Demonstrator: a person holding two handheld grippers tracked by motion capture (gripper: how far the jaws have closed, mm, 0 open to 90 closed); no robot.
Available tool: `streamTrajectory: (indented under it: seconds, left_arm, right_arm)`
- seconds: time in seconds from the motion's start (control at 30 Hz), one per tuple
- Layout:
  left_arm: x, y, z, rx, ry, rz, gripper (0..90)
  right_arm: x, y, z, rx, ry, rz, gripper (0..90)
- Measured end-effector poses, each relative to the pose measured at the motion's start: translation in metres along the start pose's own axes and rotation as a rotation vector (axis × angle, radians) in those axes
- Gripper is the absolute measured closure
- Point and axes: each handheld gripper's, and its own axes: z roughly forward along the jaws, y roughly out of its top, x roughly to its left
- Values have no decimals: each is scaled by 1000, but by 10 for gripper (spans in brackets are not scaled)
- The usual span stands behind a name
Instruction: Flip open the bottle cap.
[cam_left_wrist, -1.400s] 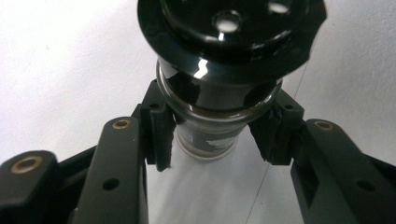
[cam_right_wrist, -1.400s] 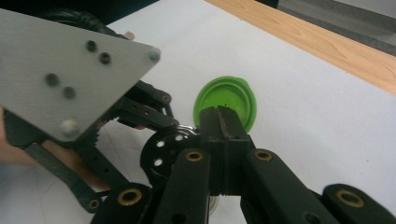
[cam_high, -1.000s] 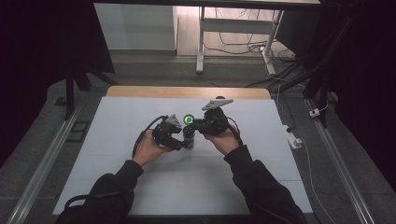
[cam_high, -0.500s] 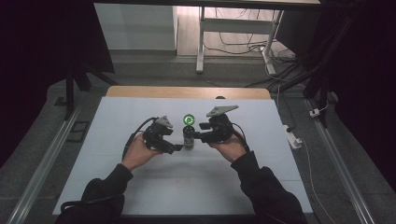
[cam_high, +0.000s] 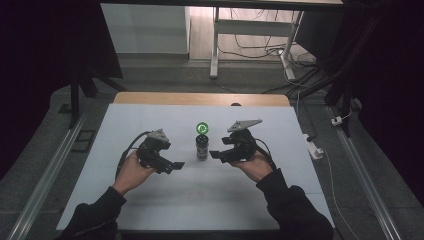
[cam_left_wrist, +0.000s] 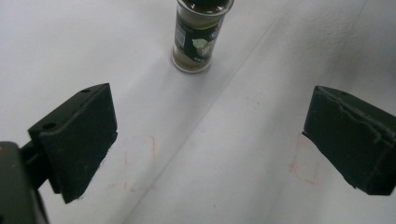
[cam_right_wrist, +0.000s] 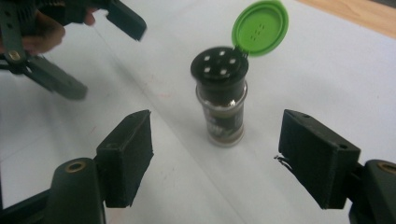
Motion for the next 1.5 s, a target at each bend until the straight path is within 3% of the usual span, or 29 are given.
streamTrajectory:
  seconds: [0.2, 0.33, 0.87, 1.27, 1.5]
  left_arm:
    - [-7, -11, -15, -18, -3, -15, 15]
    - [-13, -19, -22, -8, 3, 2, 0]
    - [-31, -61, -64, -92, 24, -65, 3]
    - [-38, -96, -95, -154, 91, -135, 0]
    - [-40, -119, -109, -162, 148, -179, 0]
  right_arm:
    - [6, -9, -9, 4, 12, -1, 186]
    - [8, -16, -16, 3, 5, 13, 138]
    - [11, -56, -55, -21, -77, 35, 0]
    - [9, -95, -95, -58, -144, 110, 0]
    - [7, -123, -119, -73, -219, 167, 0]
